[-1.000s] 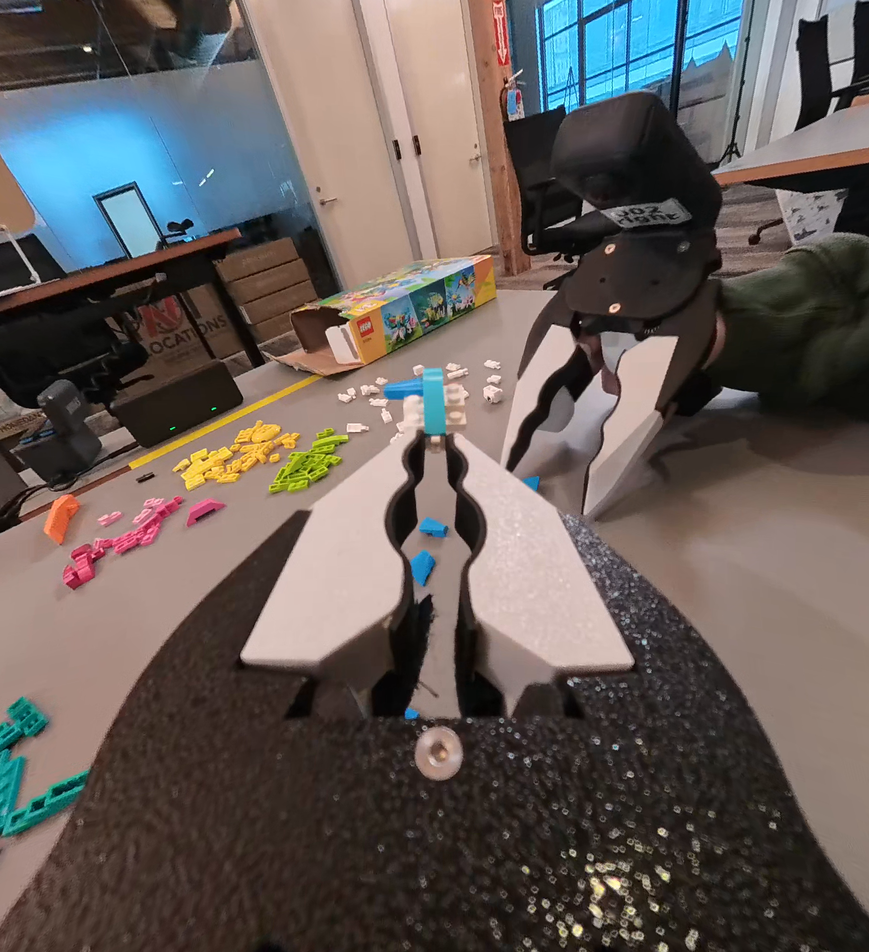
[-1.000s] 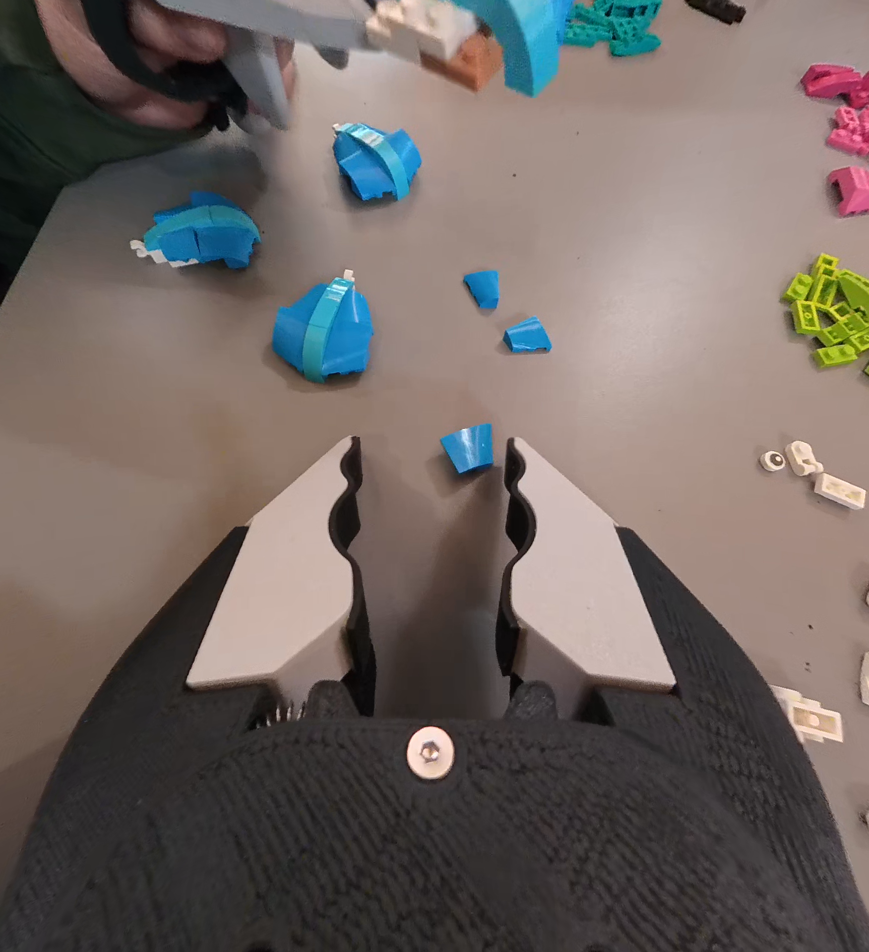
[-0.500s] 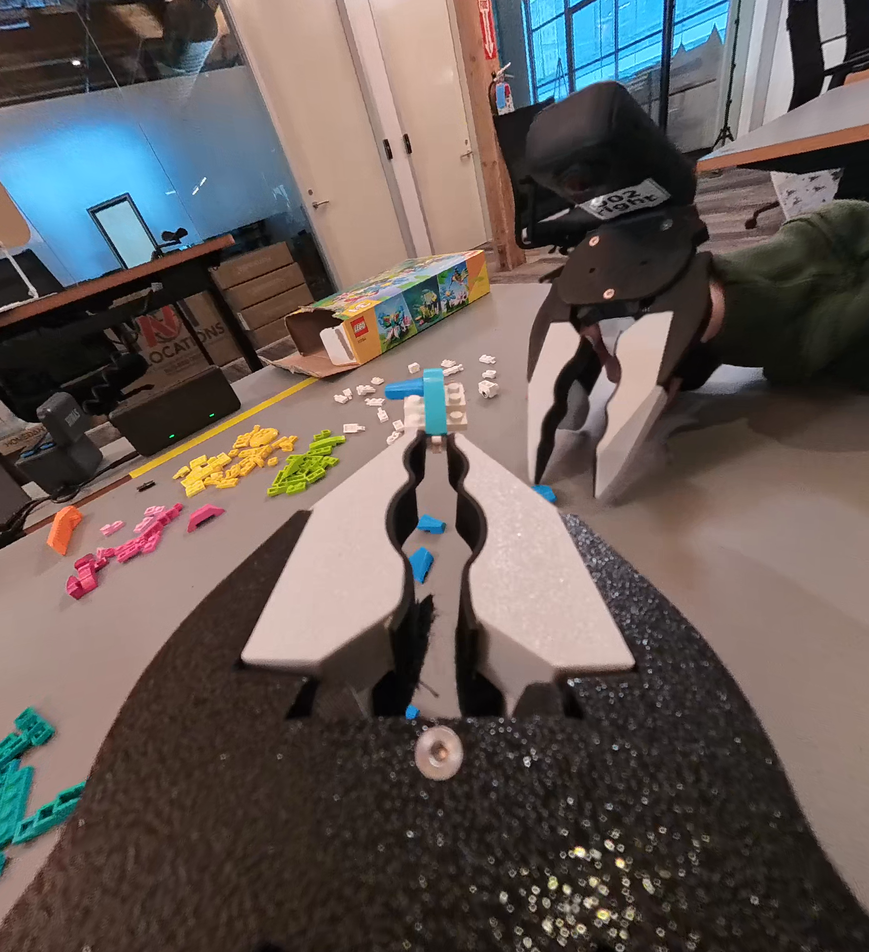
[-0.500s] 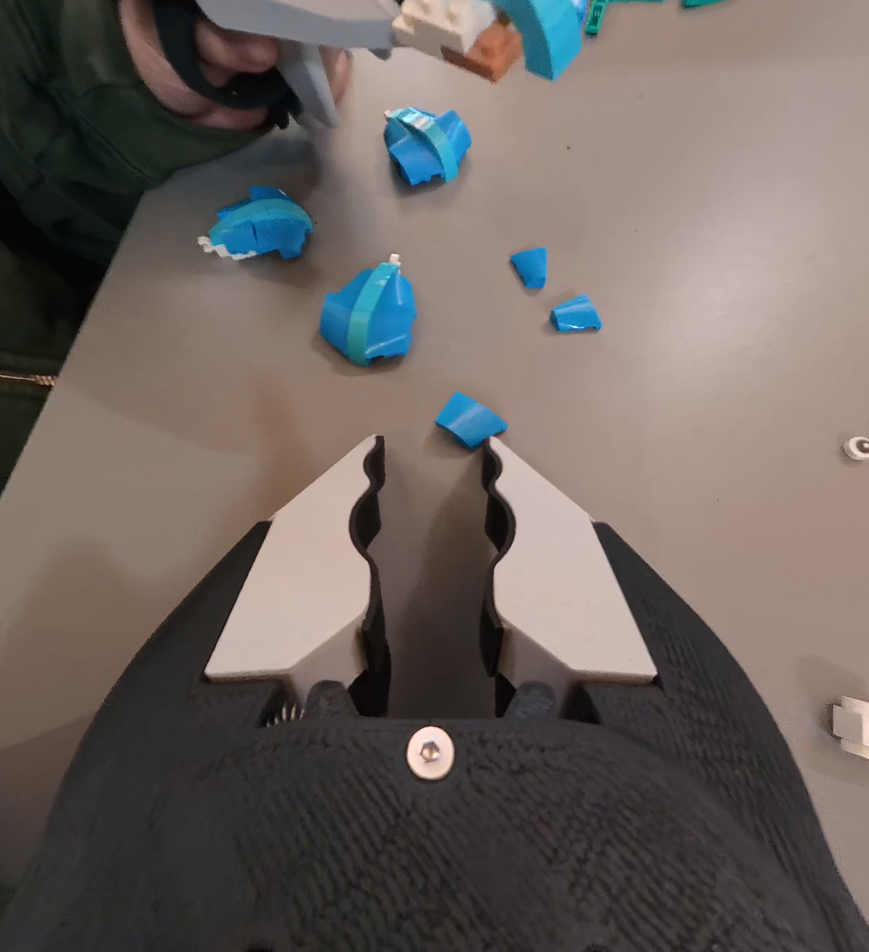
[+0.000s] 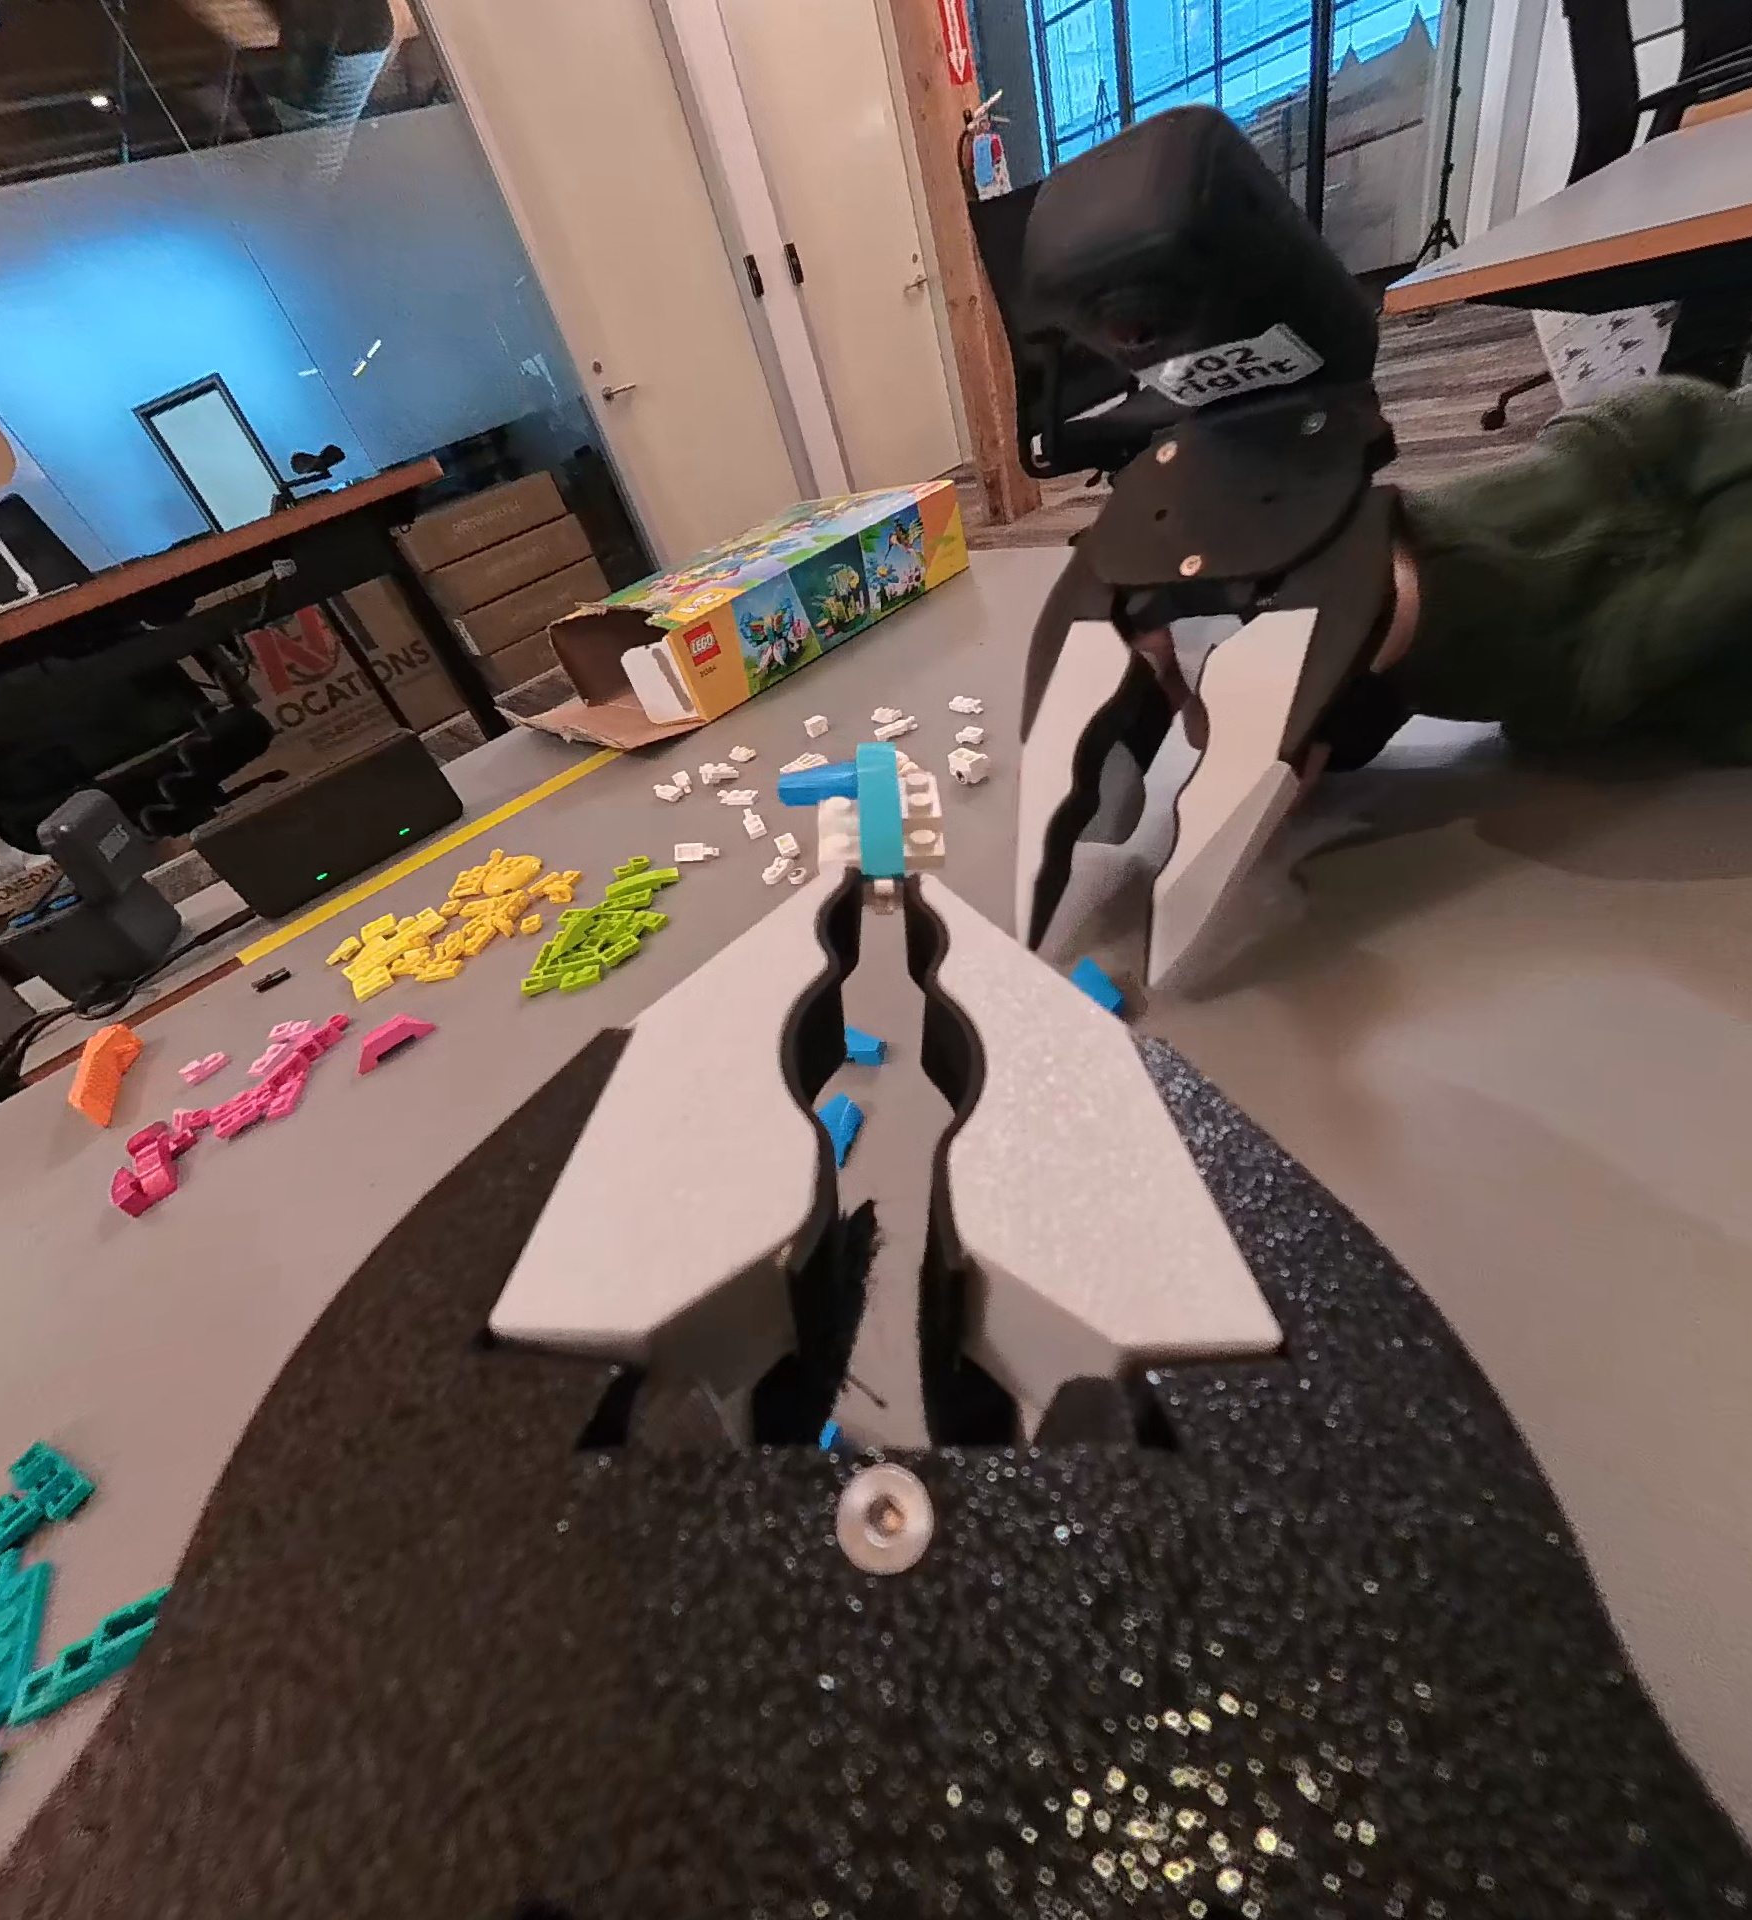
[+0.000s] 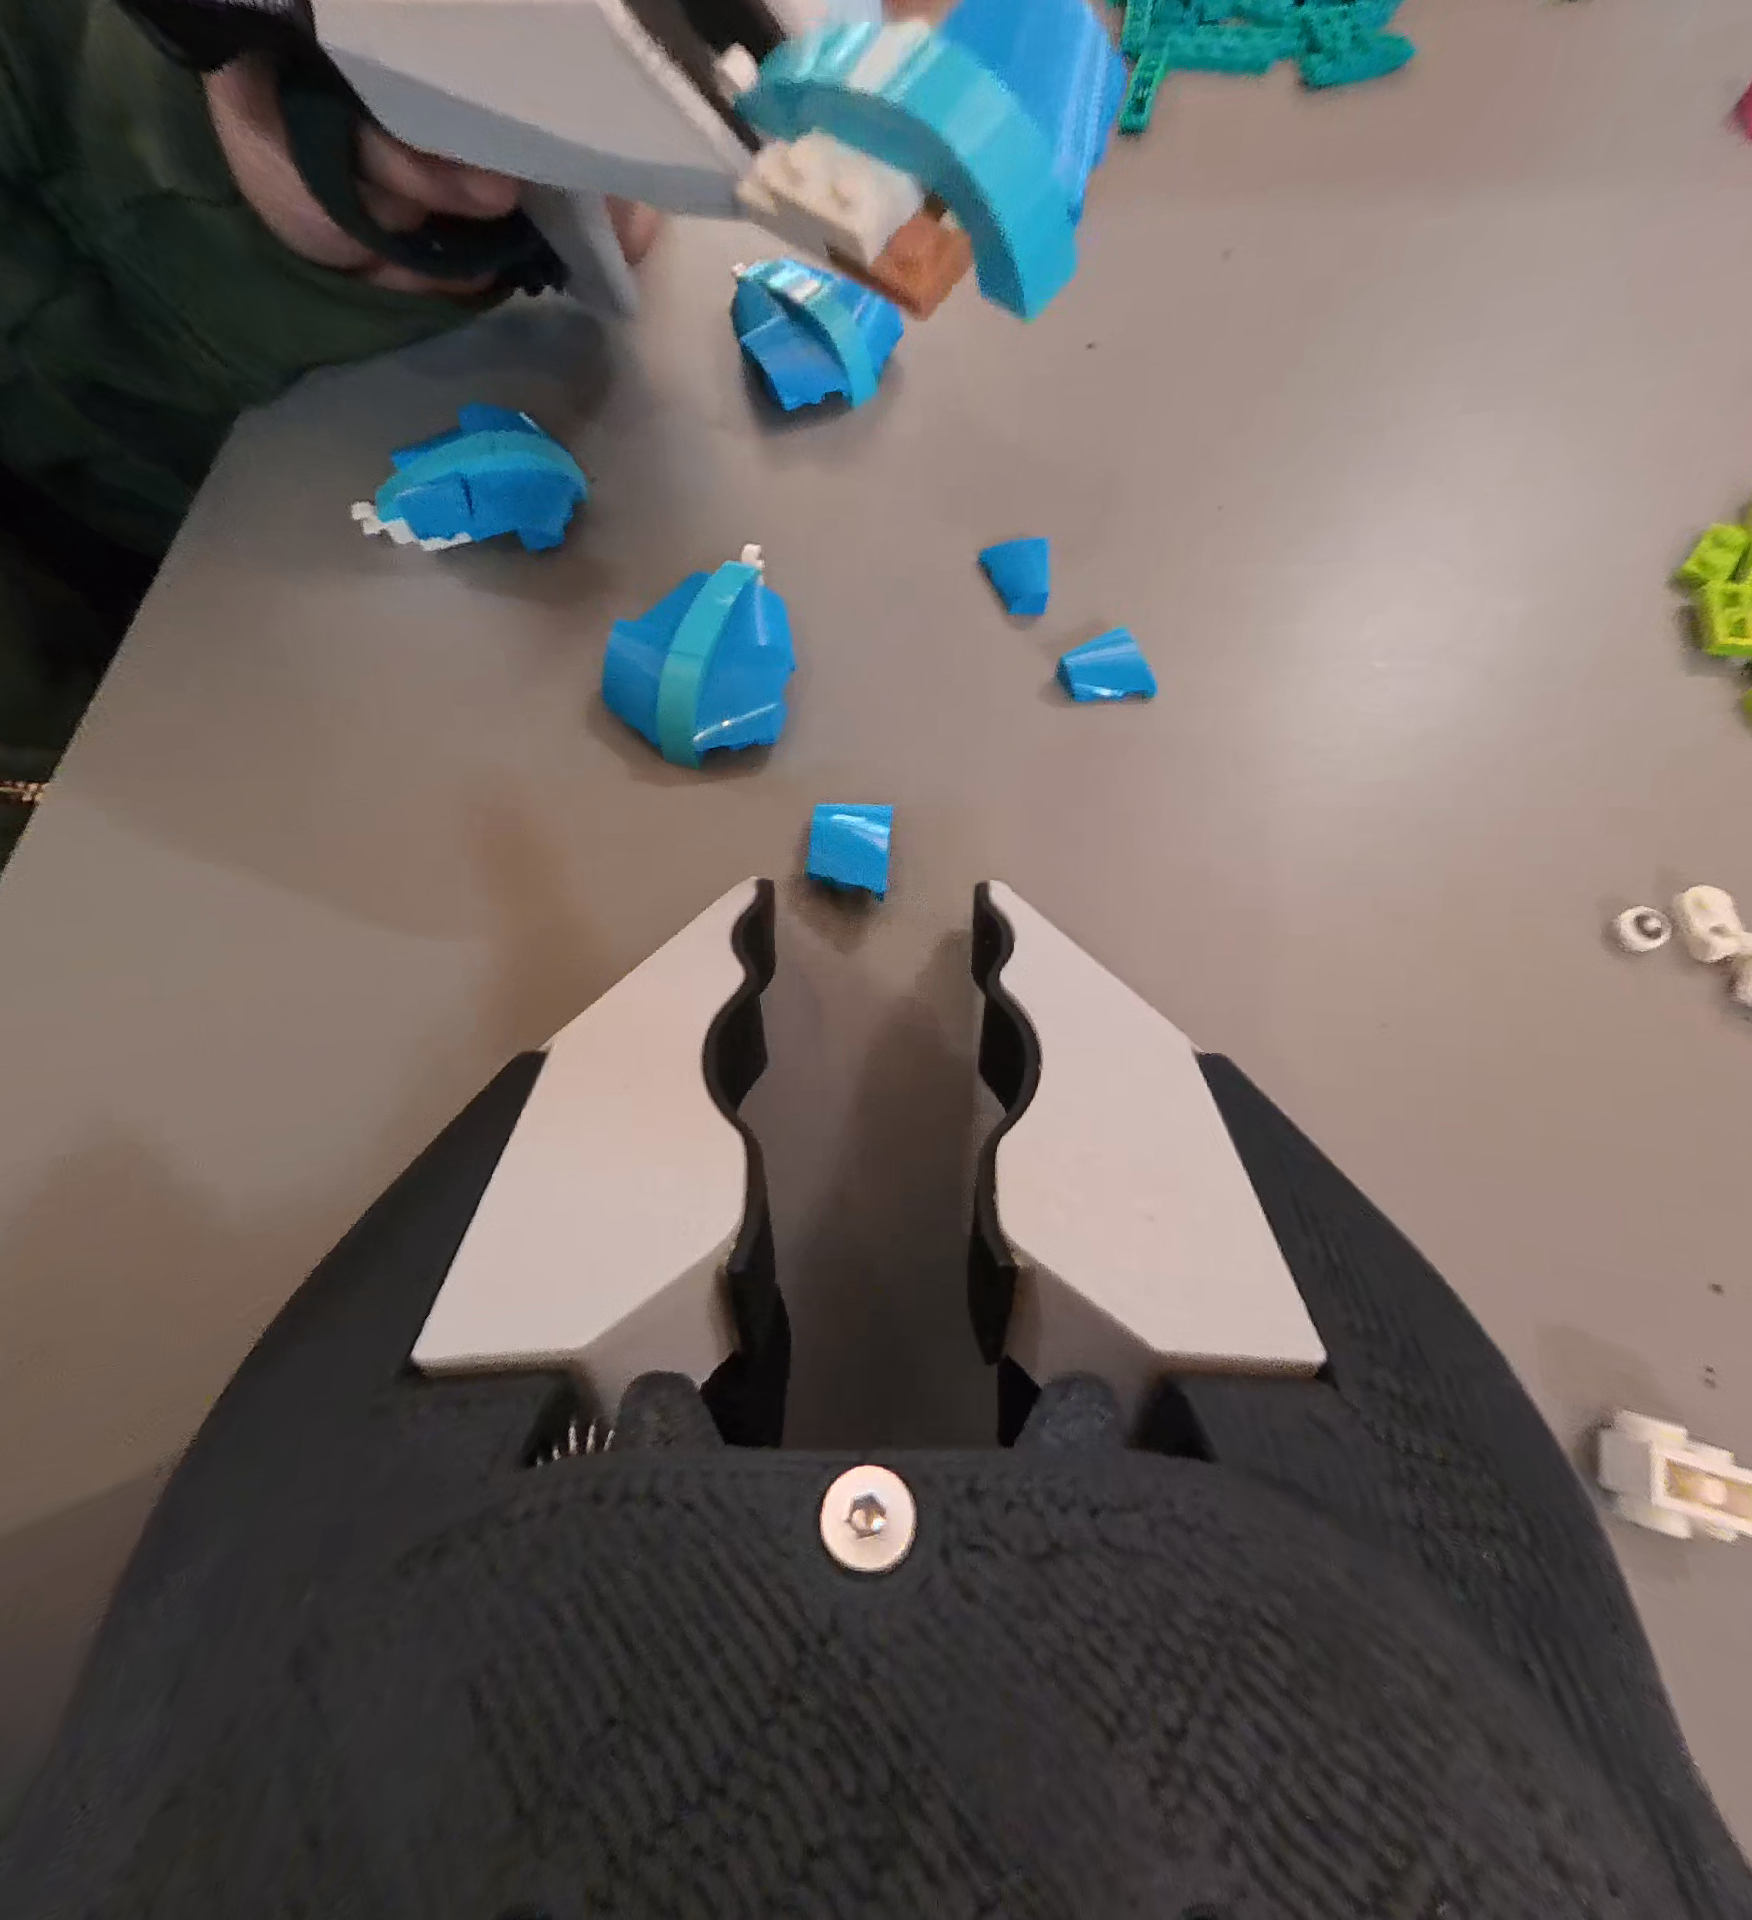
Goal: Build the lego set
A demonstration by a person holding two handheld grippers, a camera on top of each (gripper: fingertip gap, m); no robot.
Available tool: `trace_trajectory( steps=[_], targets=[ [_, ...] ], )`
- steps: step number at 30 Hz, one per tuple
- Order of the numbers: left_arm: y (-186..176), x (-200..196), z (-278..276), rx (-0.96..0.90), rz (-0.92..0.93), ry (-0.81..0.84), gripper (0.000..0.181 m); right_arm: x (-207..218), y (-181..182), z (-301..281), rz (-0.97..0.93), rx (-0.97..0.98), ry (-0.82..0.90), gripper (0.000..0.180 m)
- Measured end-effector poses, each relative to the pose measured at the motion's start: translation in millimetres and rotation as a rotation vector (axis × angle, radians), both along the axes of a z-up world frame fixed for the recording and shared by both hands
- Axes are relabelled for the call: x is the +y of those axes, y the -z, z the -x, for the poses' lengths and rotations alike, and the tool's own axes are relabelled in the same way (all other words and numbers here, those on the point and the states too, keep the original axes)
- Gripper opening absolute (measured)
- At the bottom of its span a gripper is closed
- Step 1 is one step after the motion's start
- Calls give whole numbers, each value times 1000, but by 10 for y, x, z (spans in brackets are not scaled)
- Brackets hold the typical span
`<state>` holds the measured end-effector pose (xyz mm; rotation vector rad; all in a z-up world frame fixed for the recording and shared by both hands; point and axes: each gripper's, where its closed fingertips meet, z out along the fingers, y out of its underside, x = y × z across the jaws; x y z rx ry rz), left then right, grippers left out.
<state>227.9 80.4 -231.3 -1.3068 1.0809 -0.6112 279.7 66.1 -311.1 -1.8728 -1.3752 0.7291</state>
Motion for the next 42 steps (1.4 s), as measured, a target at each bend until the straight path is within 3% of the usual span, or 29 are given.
trace_trajectory(
  steps=[1, 13, 16, 31, 34, 38, 42],
  targets=[
    [5, 0, -3, 3, 1, 1, 6, 8, 2, 14, -5, -3, -7, 36],
    [18, -18, -3, 13, -5, 9, 6, -33, 55, 111, -10, -41, 1, 33],
    [20, -25, -4, 15, -7, 12, 6, -15, 28, 108, -19, -25, 11, 25],
    [27, -49, -11, 18, -5, 31, 6, -35, 15, 123, -58, -28, -12, 15],
    [9, -97, -39, 1, 23, 78, 6, -30, -281, 71, -125, 66, -18, 15],
    [-130, -181, -55, -100, 149, 175, 6, -147, -1062, 59, -250, 291, -72, 14],
    [-185, -217, -78, -139, 327, 253, 6, -244, -1343, 154, -309, 232, -177, 14]
  ],
)
